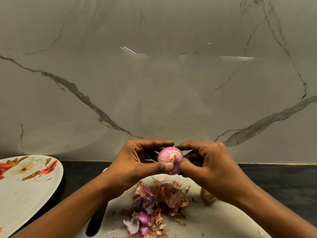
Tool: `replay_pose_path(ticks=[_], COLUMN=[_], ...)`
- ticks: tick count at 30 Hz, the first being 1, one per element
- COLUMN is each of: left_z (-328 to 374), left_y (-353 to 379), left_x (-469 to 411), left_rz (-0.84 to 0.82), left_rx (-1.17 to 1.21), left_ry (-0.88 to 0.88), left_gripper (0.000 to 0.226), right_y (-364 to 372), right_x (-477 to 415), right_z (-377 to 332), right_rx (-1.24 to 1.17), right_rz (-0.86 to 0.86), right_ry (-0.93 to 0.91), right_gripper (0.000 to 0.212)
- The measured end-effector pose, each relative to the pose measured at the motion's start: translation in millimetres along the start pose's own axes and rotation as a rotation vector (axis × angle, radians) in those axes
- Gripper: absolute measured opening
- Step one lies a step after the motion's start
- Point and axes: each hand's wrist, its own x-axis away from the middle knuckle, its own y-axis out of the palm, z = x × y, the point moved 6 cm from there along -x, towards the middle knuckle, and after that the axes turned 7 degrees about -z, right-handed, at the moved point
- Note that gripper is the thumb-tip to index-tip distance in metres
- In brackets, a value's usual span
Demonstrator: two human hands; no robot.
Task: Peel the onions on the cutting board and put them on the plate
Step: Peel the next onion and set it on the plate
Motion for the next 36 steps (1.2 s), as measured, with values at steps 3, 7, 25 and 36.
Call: replay_pose_path(ticks=[3, 7, 25, 36], left_z=[1, 2, 8, 10], left_y=[0, -2, -6, -1], left_x=[0, -1, -1, 2], left_rz=[0.004, 0.008, 0.028, 0.036], left_rx=[0.001, 0.032, 0.069, -0.014], left_ry=[0.005, 0.008, 0.03, 0.059], left_gripper=[0.053, 0.053, 0.056, 0.056], right_y=[0, -3, -1, 0], right_x=[0, -1, -2, 1], right_z=[2, 1, 2, -2], right_rx=[0.013, -0.044, 0.005, 0.151], right_rz=[0.013, -0.004, -0.042, 0.006], right_ry=[0.0, -0.002, -0.067, -0.152], right_gripper=[0.037, 0.04, 0.056, 0.032])
